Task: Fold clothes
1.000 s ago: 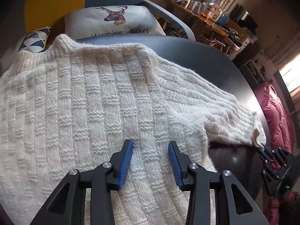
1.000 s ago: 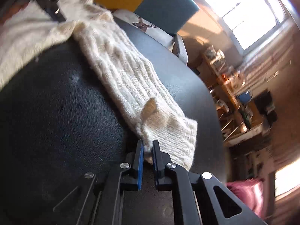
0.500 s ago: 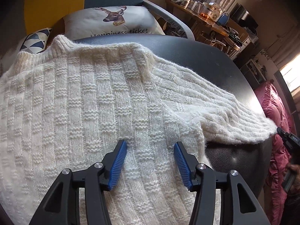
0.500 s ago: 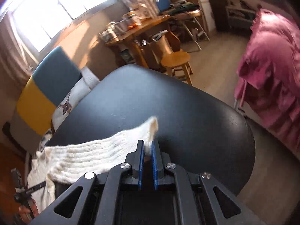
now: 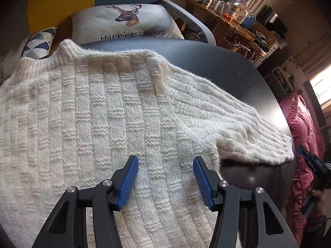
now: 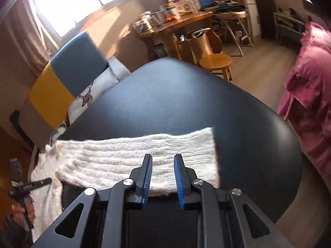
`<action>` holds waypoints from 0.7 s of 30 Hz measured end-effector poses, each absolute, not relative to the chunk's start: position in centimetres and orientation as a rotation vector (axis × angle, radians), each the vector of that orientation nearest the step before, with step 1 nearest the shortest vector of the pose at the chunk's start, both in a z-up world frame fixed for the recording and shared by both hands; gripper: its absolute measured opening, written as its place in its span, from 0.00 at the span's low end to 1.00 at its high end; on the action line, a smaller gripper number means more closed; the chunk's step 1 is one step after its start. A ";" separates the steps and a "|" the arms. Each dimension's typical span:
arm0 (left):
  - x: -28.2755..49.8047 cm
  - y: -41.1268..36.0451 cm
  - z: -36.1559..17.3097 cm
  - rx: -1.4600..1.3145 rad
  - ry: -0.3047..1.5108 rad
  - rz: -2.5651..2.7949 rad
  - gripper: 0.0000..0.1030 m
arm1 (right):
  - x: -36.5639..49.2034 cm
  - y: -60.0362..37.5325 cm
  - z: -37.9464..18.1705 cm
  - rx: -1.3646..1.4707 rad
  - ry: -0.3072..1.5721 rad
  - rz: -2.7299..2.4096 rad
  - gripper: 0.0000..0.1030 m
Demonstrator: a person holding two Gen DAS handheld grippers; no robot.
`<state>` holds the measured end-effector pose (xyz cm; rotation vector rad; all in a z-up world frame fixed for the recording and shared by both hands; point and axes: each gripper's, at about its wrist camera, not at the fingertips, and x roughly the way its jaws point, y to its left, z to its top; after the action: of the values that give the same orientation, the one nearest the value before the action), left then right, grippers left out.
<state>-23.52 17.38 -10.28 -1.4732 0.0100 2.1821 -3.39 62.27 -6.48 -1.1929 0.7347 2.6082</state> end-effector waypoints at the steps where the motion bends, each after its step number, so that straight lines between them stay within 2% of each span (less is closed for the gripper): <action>1: -23.7 17.4 -10.0 -1.464 0.013 2.187 0.54 | -4.5 61.2 -6.7 -1.244 0.662 2.616 0.20; 5: -24.6 17.5 -8.9 -1.427 0.023 2.206 0.54 | -7.9 57.9 -8.3 -1.445 0.394 2.581 0.20; 9: -26.1 18.1 -8.0 -1.389 0.056 2.234 0.54 | -9.1 56.8 -9.2 -1.510 0.206 2.524 0.20; 14: -30.1 19.4 -8.4 -1.376 0.136 2.300 0.50 | -9.6 58.0 -9.5 -1.519 0.149 2.459 0.20; 18: -33.5 19.4 -9.6 -1.421 0.078 2.281 0.38 | -9.4 58.7 -9.5 -1.523 0.100 2.404 0.20; 21: -34.0 20.4 -10.4 -1.440 0.123 2.291 0.38 | -8.6 59.7 -9.6 -1.493 0.115 2.377 0.20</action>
<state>-34.02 20.38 -10.41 -1.4402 0.1235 2.2909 -8.63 59.70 -9.59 -1.4935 0.1153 2.3773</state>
